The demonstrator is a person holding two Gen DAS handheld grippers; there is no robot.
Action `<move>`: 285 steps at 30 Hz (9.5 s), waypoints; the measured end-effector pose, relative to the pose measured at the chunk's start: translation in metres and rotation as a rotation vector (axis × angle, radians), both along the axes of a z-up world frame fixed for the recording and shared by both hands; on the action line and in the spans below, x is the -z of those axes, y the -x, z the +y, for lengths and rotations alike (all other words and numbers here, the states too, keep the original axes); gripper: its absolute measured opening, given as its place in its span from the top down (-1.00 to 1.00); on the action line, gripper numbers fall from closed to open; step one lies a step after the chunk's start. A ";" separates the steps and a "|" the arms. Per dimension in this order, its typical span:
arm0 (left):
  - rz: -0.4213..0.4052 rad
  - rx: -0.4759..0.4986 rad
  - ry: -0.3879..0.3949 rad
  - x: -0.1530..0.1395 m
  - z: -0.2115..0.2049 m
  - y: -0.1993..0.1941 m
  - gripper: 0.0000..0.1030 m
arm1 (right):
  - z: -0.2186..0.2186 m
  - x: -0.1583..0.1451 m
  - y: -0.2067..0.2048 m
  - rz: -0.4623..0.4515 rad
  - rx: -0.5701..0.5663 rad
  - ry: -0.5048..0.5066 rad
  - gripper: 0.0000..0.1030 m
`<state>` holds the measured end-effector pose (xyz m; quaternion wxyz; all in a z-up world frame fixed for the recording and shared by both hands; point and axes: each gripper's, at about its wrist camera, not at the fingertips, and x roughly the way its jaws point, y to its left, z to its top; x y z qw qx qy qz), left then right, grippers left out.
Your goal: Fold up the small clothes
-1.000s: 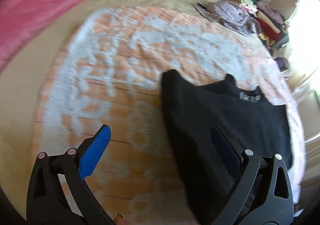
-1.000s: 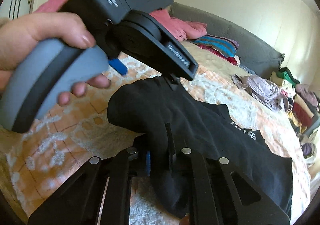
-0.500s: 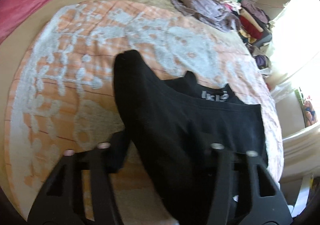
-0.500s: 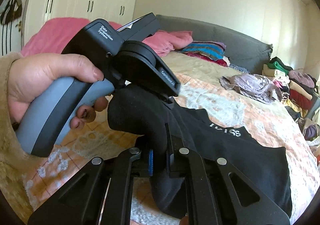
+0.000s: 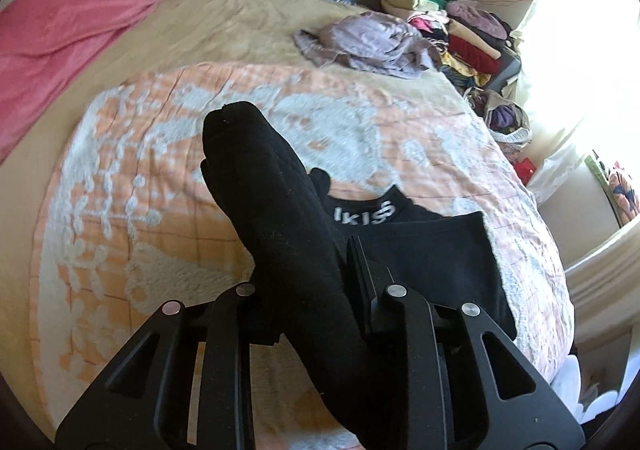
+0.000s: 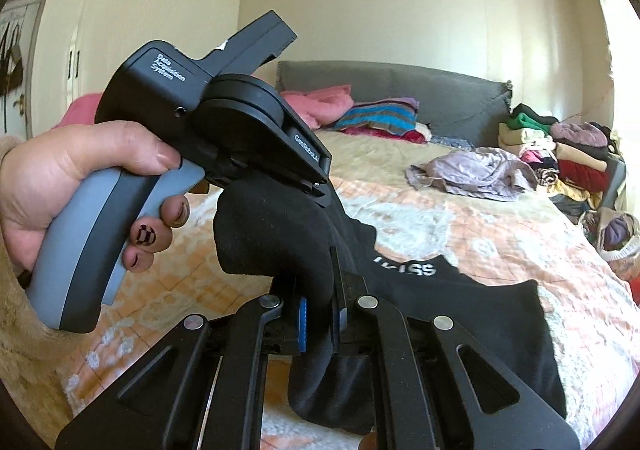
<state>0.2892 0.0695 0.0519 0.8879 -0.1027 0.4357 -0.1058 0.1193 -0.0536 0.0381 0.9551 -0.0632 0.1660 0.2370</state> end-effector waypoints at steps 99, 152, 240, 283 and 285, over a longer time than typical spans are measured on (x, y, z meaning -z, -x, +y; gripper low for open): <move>0.043 0.126 -0.084 0.070 -0.105 0.014 -0.44 | -0.204 0.067 -0.156 0.744 0.042 -0.447 -0.48; -0.032 0.219 -0.089 0.054 -0.117 0.097 -0.81 | -0.217 0.015 -0.002 0.363 0.316 -0.142 -0.87; -0.160 0.108 -0.138 0.090 -0.041 0.229 -0.81 | -0.138 0.084 0.131 0.291 0.445 -0.019 -0.91; -0.144 0.094 -0.154 0.090 -0.039 0.230 -0.81 | -0.136 0.082 0.134 0.294 0.456 -0.023 -0.91; -0.145 0.097 -0.150 0.090 -0.039 0.230 -0.81 | -0.137 0.081 0.134 0.296 0.462 -0.028 -0.91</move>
